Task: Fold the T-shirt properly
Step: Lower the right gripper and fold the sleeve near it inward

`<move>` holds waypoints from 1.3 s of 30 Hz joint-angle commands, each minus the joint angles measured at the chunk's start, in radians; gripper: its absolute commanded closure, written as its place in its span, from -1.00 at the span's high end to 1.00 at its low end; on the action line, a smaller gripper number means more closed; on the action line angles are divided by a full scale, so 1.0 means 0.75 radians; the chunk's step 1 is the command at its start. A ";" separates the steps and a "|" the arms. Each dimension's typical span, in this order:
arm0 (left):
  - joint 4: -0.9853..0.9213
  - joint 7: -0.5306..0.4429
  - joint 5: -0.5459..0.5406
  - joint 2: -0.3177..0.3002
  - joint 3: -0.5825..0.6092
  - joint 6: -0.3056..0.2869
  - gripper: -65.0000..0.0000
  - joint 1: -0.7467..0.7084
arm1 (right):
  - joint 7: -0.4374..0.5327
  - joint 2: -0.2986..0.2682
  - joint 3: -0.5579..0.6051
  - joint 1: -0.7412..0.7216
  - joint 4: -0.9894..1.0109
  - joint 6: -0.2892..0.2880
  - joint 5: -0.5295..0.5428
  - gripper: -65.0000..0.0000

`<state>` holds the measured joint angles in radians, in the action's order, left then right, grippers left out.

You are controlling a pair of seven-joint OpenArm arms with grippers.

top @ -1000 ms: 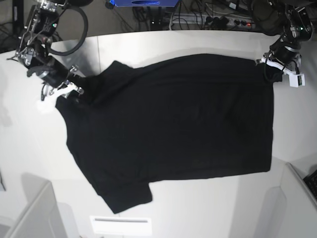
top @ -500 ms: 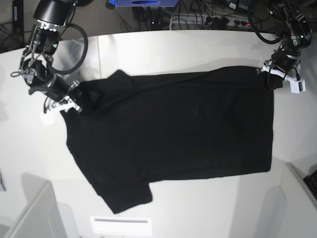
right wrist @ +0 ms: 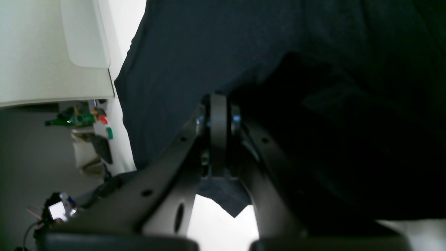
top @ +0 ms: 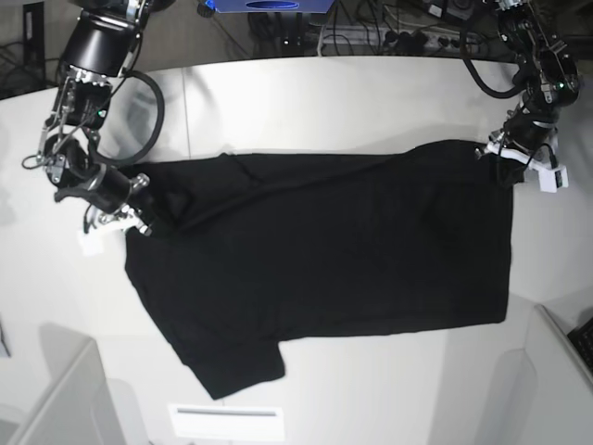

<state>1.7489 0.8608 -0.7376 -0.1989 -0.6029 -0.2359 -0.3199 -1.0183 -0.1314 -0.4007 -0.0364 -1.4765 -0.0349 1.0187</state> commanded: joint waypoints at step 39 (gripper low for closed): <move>-0.287 0.109 0.133 -0.084 0.050 0.039 -1.00 0.329 | 0.221 -0.020 0.157 -0.280 0.245 -0.016 -0.124 -1.00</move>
<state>1.5146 0.9619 -0.6243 -0.2481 -0.5613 -0.2012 -0.0883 -0.8635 -0.1345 -0.2813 -0.2256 -1.2758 -0.0368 0.9104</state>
